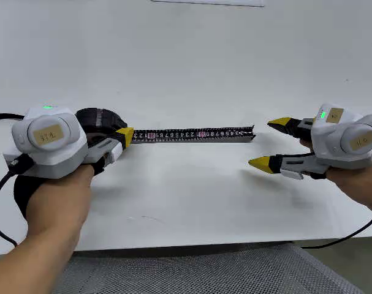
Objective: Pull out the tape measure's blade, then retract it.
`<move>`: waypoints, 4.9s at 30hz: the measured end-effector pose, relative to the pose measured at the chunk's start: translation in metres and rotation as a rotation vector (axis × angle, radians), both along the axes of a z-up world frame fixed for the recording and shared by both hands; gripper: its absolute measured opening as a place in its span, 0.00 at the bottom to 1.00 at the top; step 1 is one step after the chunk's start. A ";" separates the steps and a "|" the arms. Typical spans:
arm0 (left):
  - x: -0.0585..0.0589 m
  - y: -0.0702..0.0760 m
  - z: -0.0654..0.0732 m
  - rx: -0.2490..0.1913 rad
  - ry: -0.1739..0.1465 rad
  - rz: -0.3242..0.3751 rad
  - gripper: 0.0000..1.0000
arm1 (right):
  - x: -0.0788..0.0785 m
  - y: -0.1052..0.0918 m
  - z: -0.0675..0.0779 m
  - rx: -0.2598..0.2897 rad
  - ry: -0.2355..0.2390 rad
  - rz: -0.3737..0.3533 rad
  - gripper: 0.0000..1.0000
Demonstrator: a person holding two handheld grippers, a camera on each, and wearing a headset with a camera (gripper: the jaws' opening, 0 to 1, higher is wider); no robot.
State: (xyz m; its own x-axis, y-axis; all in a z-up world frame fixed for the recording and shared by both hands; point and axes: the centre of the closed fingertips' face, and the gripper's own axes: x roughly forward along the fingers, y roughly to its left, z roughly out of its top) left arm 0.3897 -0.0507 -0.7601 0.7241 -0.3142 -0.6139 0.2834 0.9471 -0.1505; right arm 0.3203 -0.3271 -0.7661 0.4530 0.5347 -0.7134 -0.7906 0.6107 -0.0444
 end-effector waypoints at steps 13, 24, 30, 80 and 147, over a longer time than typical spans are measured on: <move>0.002 0.001 0.000 -0.022 -0.003 0.038 0.61 | 0.010 0.002 -0.007 -0.051 0.034 0.098 0.44; 0.002 0.002 -0.002 -0.023 0.003 0.030 0.61 | 0.014 0.005 -0.012 -0.063 0.066 0.175 0.32; 0.002 0.002 -0.002 -0.024 0.003 0.029 0.61 | 0.018 0.006 -0.015 -0.067 0.081 0.202 0.28; 0.002 0.002 -0.003 -0.021 0.041 0.022 0.58 | 0.025 0.010 -0.019 -0.092 0.081 0.327 0.10; 0.000 0.004 -0.003 -0.096 0.052 0.012 0.58 | 0.036 0.097 -0.017 0.051 0.071 0.387 0.09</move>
State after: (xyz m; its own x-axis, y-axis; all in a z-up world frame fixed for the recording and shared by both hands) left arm 0.3900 -0.0471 -0.7628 0.6962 -0.3648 -0.6182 0.2616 0.9310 -0.2547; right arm 0.3564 -0.2300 -0.7831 0.1614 0.6916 -0.7040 -0.9629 0.2667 0.0412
